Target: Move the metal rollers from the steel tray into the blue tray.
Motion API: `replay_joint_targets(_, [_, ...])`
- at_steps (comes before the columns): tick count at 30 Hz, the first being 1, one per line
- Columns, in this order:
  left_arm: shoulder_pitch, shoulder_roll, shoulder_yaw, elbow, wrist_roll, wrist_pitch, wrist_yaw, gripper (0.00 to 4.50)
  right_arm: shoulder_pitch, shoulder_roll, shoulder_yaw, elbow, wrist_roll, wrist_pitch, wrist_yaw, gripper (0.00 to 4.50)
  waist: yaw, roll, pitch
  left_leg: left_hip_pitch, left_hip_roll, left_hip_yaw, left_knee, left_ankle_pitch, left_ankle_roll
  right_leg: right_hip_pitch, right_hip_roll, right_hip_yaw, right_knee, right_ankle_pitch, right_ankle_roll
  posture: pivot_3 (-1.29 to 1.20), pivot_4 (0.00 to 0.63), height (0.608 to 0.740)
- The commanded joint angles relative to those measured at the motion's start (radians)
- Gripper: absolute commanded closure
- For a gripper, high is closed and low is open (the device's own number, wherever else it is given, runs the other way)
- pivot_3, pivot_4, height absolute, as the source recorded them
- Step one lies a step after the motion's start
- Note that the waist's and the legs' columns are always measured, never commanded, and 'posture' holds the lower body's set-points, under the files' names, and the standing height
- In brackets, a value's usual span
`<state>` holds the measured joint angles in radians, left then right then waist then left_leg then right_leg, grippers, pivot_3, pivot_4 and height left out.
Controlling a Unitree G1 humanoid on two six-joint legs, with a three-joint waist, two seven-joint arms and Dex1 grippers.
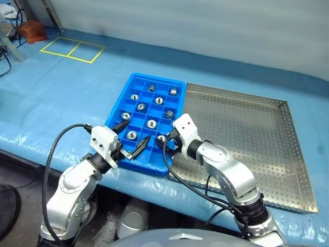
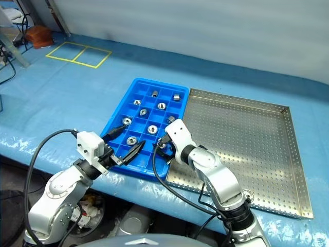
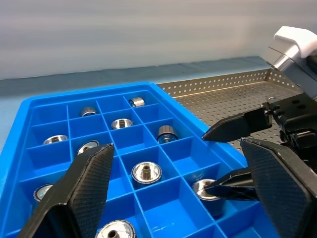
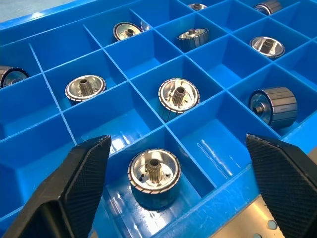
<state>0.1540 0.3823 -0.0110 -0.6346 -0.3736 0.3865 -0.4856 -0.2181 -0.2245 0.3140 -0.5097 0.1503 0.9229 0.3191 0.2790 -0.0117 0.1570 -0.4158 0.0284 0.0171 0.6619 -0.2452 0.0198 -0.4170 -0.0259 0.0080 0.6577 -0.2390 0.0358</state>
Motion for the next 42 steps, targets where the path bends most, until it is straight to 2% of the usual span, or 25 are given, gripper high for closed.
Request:
replay_joint_targets(1, [-0.027, 0.009, -0.007, 0.002, -0.017, -0.001, -0.020, 0.00, 0.015, 0.011, -0.033, -0.065, 0.010, 0.006, -0.024, 0.06, -0.008, 0.000, 0.000, 0.000, 0.000, 0.000, 0.000, 0.000, 0.000, 0.000, 0.000, 0.000, 0.000, 0.000, 0.000, 0.33, 0.150, 0.740])
replay_joint_targets(10, [-0.141, 0.016, -0.038, 0.072, -0.035, 0.066, -0.058, 0.00, 0.078, 0.003, -0.138, -0.239, 0.033, 0.057, -0.073, 0.06, -0.097, 0.000, 0.000, -0.001, 0.000, -0.002, 0.000, 0.000, 0.000, 0.000, 0.000, 0.000, 0.000, 0.000, 0.000, 0.20, 0.150, 0.740])
replay_joint_targets(20, [-0.403, 0.034, -0.139, 0.208, -0.059, 0.194, -0.161, 0.00, 0.291, -0.030, -0.262, -0.485, 0.023, 0.145, -0.146, 0.06, -0.240, 0.000, 0.000, 0.001, -0.001, -0.005, 0.000, 0.000, 0.000, 0.002, 0.000, 0.001, 0.001, 0.001, 0.001, 0.00, 0.150, 0.740])
replay_joint_targets(24, [-0.499, 0.049, -0.219, 0.257, -0.037, 0.216, -0.235, 0.00, 0.398, -0.036, -0.300, -0.537, 0.030, 0.122, -0.170, 0.06, -0.270, 0.000, 0.000, 0.002, -0.001, -0.005, 0.000, 0.000, 0.000, 0.002, 0.000, 0.002, 0.001, 0.003, 0.005, -0.04, 0.150, 0.740])
replay_joint_targets(29, [-0.629, 0.063, -0.331, 0.386, 0.036, 0.139, -0.370, 0.00, 0.546, -0.074, -0.312, -0.538, 0.067, -0.014, -0.205, 0.06, -0.306, 0.000, 0.000, 0.004, -0.002, -0.001, 0.001, 0.000, 0.000, 0.002, 0.001, 0.005, 0.002, 0.003, 0.005, -0.10, 0.150, 0.740])
replay_joint_targets(35, [-0.776, 0.035, -0.413, 0.605, 0.082, 0.007, -0.569, 0.00, 0.712, -0.174, -0.297, -0.538, 0.143, -0.195, -0.259, 0.06, -0.329, 0.000, 0.000, 0.004, -0.002, 0.002, 0.002, 0.000, 0.001, 0.002, 0.001, 0.008, 0.002, 0.001, 0.003, -0.15, 0.150, 0.740])
replay_joint_targets(42, [-0.972, -0.097, -0.485, 0.987, 0.215, -0.330, -0.728, 0.00, 0.883, -0.347, -0.244, -0.538, 0.270, -0.430, -0.358, 0.06, -0.350, -0.001, 0.000, 0.004, -0.003, 0.004, 0.003, -0.001, 0.002, 0.002, 0.001, 0.010, 0.001, 0.002, 0.004, -0.22, 0.150, 0.740])
